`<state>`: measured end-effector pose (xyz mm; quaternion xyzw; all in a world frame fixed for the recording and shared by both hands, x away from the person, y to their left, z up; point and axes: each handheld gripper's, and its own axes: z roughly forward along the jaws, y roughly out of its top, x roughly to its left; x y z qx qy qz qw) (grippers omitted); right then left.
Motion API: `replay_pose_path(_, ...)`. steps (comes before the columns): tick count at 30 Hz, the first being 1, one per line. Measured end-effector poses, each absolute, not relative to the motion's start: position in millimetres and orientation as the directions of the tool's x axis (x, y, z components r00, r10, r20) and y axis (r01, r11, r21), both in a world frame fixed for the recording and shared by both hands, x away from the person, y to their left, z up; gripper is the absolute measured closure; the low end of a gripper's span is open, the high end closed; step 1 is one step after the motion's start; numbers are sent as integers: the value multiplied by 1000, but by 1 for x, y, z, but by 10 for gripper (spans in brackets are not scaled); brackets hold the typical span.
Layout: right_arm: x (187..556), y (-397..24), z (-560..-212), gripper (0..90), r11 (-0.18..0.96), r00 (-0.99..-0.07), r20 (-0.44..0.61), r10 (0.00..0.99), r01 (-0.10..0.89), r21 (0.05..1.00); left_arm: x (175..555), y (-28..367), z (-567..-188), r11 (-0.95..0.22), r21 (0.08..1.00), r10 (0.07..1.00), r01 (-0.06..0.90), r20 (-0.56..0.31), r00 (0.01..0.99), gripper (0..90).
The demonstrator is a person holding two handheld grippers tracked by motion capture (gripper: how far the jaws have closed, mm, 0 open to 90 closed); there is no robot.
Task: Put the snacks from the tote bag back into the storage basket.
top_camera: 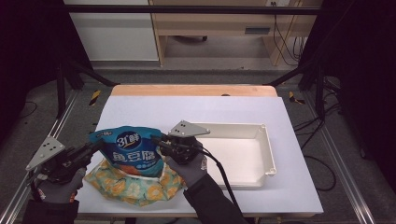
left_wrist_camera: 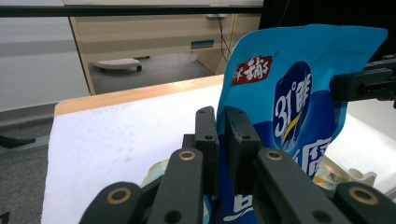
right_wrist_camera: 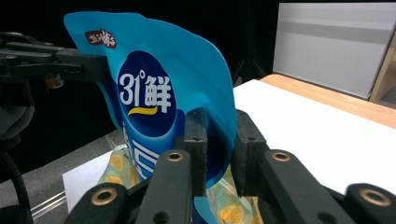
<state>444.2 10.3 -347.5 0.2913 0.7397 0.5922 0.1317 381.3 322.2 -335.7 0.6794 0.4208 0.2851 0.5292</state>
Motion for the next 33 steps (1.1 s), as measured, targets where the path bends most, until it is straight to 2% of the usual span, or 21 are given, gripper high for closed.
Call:
replay_pose_path(5, 444, 10, -347, 837, 130, -793, 153, 589, 281, 951, 381, 322, -336, -85, 958, 876, 273, -58, 479, 854)
replay_pose_path(19, 442, 12, -344, 900, 159, -796, 115, 594, 256, 953, 380, 321, -335, -86, 959, 884, 271, -52, 465, 900)
replay_pose_path(33, 439, 14, -338, 900, 160, -801, 98, 591, 235, 959, 379, 322, -332, -73, 966, 890, 250, -50, 453, 900)
